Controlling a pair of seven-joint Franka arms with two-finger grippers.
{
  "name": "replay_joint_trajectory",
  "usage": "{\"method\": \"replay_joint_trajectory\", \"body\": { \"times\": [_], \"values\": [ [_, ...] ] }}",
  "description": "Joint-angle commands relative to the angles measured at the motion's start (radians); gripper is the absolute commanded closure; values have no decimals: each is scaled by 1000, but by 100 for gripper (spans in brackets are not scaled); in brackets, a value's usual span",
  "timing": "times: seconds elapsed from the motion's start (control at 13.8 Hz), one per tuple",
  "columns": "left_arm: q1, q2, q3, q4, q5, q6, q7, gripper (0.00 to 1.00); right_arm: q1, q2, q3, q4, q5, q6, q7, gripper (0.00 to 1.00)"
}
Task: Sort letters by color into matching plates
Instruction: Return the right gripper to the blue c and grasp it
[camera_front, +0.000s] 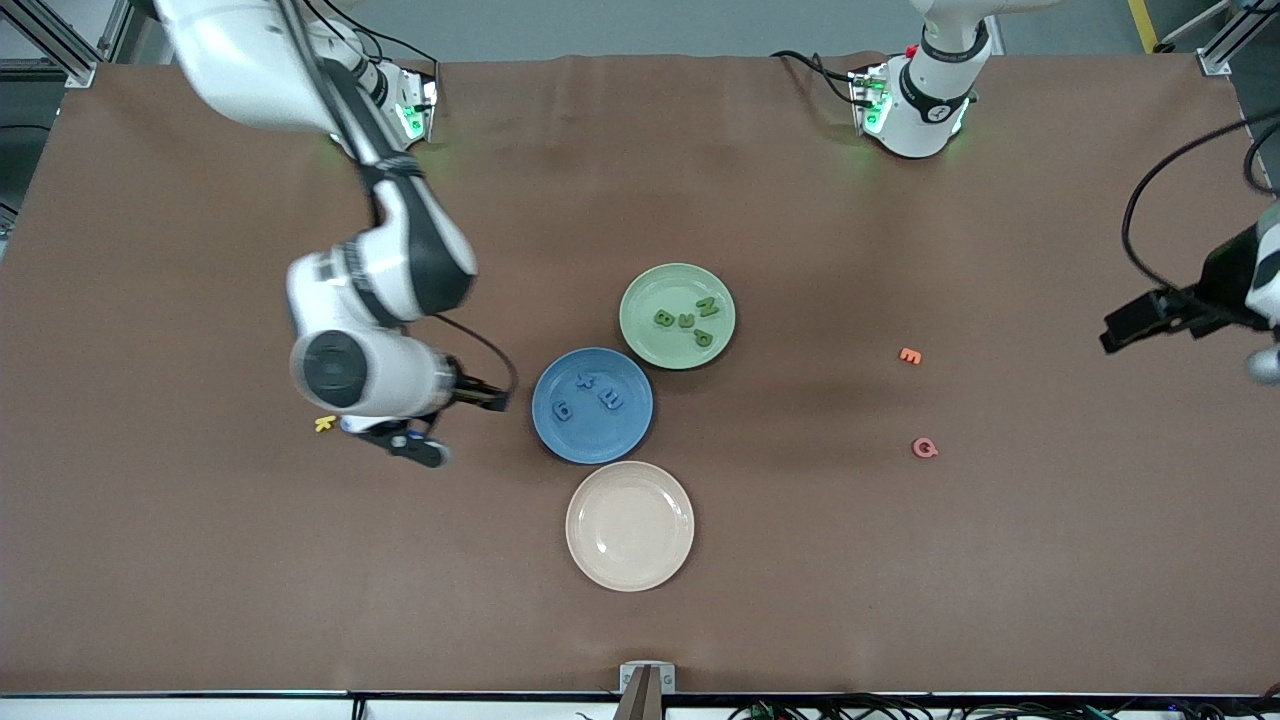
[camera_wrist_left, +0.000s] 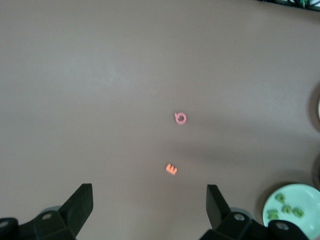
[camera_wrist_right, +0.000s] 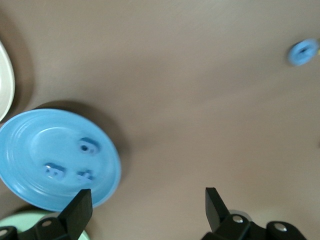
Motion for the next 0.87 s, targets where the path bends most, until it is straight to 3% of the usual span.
{"method": "replay_joint_trajectory", "body": {
  "times": [0.0, 0.36, 0.58, 0.8],
  "values": [
    [-35, -78, 24, -36, -18, -55, 46, 0, -75, -66, 18, -93, -43, 8, -130, 0],
    [-27, -187, 64, -132, -72, -74, 79, 0, -203, -85, 18, -170, -92, 43, -345, 0],
    [-29, -191, 56, -128, -69, -69, 79, 0, -241, -77, 18, -245, -141, 185, -417, 0],
    [-33, -186, 44, -130, -64, -63, 79, 0, -263, -50, 18, -250, -143, 242, -467, 11]
  ]
}}
